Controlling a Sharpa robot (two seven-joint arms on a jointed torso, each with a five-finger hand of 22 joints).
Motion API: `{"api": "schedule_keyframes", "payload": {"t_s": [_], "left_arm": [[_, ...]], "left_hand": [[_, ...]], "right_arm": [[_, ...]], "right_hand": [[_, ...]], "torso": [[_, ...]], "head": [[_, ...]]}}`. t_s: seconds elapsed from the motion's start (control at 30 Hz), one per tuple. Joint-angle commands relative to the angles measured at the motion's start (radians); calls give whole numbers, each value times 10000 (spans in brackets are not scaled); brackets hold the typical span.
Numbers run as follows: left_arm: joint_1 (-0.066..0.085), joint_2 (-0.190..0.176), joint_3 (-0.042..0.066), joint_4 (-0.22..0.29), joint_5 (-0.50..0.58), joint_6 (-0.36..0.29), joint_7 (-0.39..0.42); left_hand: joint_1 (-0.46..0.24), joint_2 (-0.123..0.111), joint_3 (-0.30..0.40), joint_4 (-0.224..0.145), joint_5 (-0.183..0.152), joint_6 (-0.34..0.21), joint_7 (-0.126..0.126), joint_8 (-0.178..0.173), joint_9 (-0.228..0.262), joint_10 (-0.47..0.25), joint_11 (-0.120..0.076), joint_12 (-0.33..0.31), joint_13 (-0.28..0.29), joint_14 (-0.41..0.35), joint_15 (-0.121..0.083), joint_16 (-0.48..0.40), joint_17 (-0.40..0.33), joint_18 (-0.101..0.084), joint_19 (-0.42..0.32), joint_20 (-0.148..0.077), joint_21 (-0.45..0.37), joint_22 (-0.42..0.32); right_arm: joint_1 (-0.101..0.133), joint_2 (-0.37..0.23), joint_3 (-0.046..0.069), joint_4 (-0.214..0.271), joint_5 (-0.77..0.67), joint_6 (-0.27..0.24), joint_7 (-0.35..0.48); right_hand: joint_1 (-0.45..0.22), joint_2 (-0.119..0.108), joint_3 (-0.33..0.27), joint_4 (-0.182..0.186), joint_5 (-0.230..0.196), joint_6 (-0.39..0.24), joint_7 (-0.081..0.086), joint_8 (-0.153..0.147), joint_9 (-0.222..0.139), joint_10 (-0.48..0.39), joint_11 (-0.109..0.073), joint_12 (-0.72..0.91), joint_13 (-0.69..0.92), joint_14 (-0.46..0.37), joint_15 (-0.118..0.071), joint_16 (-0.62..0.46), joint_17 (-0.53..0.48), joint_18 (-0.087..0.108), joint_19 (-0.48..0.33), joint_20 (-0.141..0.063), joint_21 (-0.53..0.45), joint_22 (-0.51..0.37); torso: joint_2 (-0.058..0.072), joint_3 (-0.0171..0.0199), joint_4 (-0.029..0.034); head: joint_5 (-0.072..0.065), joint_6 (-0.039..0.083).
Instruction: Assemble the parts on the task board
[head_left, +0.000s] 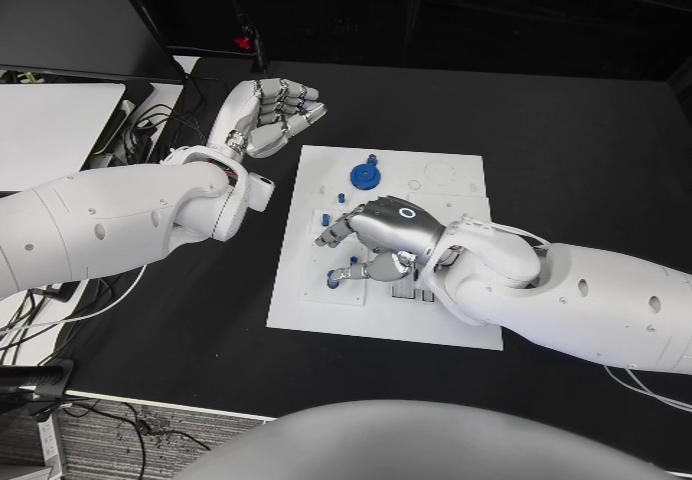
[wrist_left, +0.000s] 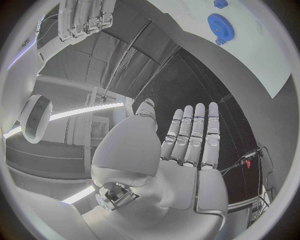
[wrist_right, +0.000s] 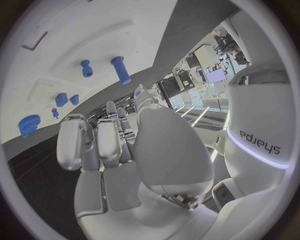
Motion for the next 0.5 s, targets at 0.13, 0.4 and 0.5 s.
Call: {"api": "schedule_keyframes", "payload": {"t_s": [0.13, 0.4, 0.5], "left_arm": [[16, -26, 9, -3, 22, 46, 439], [16, -15, 9, -51, 22, 37, 434], [16, -11, 9, -58, 22, 27, 431]], "left_hand": [[10, 87, -73, 5, 49, -123, 284, 31, -19, -87, -2, 36, -13, -75, 22, 70, -20, 105, 75, 4, -63, -19], [8, 85, -89, 6, 49, -146, 290, 29, -23, -104, 4, 39, -14, -87, 25, 73, -31, 105, 76, 5, -64, -27], [7, 85, -91, 6, 49, -148, 290, 29, -23, -106, 5, 39, -14, -88, 26, 73, -32, 105, 76, 5, -64, -28]], "right_arm": [[281, -1277, 15, 864, 4873, -1913, 1379], [496, -3261, 10, 1901, 6848, -1546, 1451], [514, -3905, 2, 2227, 7307, -1175, 1106]], "right_hand": [[-80, 192, -122, -36, 212, -172, 28, 139, 41, -442, 66, 124, 36, -10, 160, -129, -176, 21, -141, 142, -245, 1043], [-913, 311, -964, 9, 1207, -557, 22, 495, 91, -561, 54, 768, 141, -1007, 197, -1260, -2197, 369, -1141, 221, -1793, 237], [-1336, 384, -1401, -28, 1548, -1033, -67, 626, 98, -375, -47, 1329, 363, -2057, 138, -2335, -3874, 714, -2309, 204, -3548, -675]], "torso": [[-7, -22, -8], [-51, -63, -31], [-71, -89, -48]], "head": [[-267, -1], [-903, -1], [-1279, -1]]}}
